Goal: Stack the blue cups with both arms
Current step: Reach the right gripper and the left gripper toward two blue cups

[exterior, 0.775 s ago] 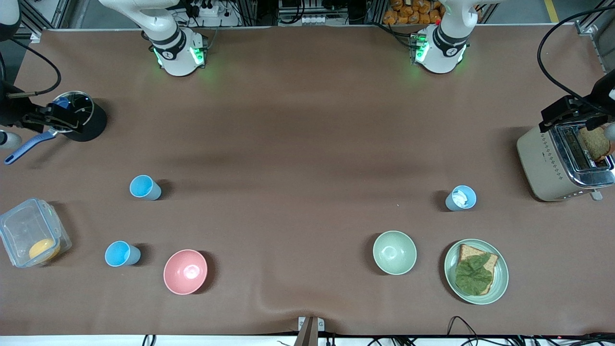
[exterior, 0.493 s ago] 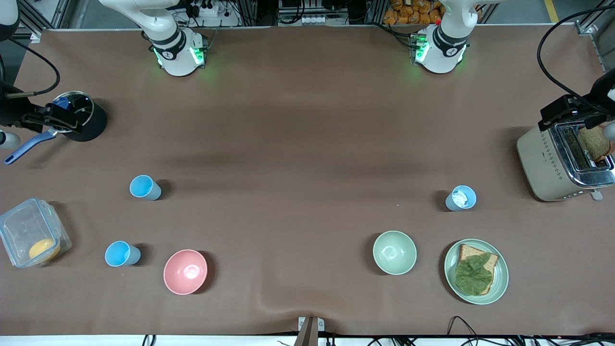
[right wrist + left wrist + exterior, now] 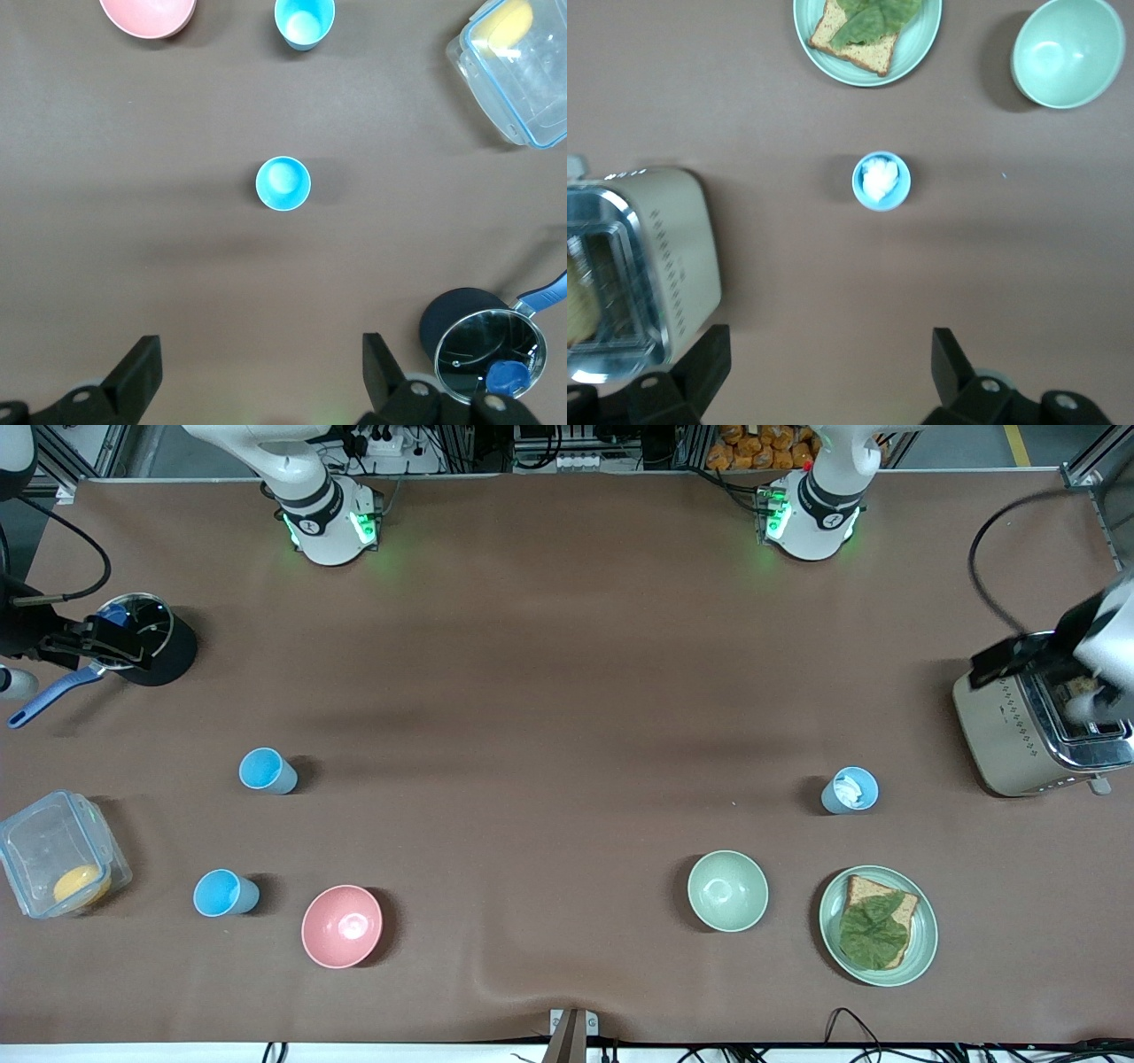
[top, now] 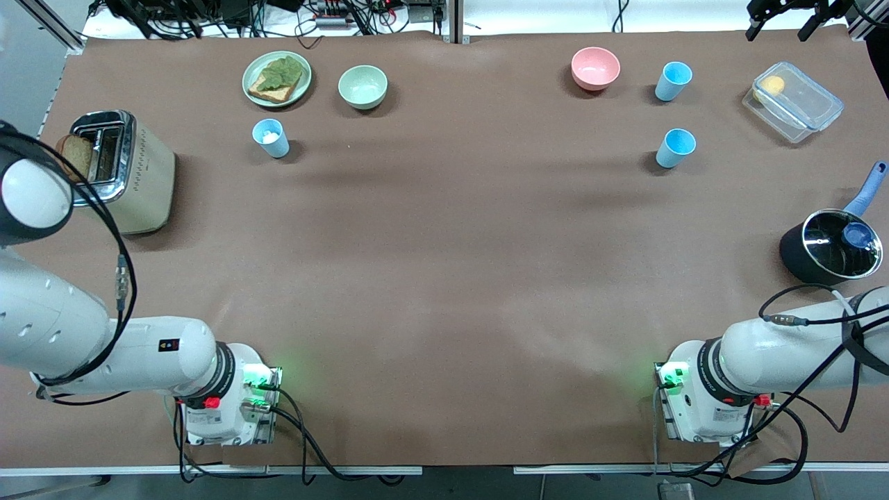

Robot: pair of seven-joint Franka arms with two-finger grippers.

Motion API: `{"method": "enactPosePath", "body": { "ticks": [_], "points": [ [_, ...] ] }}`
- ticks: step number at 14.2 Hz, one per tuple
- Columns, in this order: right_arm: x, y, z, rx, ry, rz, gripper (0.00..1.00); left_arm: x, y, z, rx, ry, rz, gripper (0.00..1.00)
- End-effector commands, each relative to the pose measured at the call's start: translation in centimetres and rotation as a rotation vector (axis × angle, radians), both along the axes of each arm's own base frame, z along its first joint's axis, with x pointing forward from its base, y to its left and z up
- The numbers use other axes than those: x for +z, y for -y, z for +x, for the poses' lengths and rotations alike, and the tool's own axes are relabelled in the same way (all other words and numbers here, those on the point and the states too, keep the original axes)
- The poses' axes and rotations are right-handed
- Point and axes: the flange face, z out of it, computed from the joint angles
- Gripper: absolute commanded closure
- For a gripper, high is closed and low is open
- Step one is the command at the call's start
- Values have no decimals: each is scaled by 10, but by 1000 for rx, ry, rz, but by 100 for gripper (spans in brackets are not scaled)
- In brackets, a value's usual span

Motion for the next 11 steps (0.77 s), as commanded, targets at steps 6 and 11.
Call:
{"method": "enactPosePath", "body": {
  "ticks": [6,11],
  "points": [
    [-88,21,38,-34,-106,-4,0,-194,-10,3,-6,27,-36,0],
    [-204,37,64,-57,-162,-17,0,-264,-12,3,-11,30,-34,3]
  ]
}}
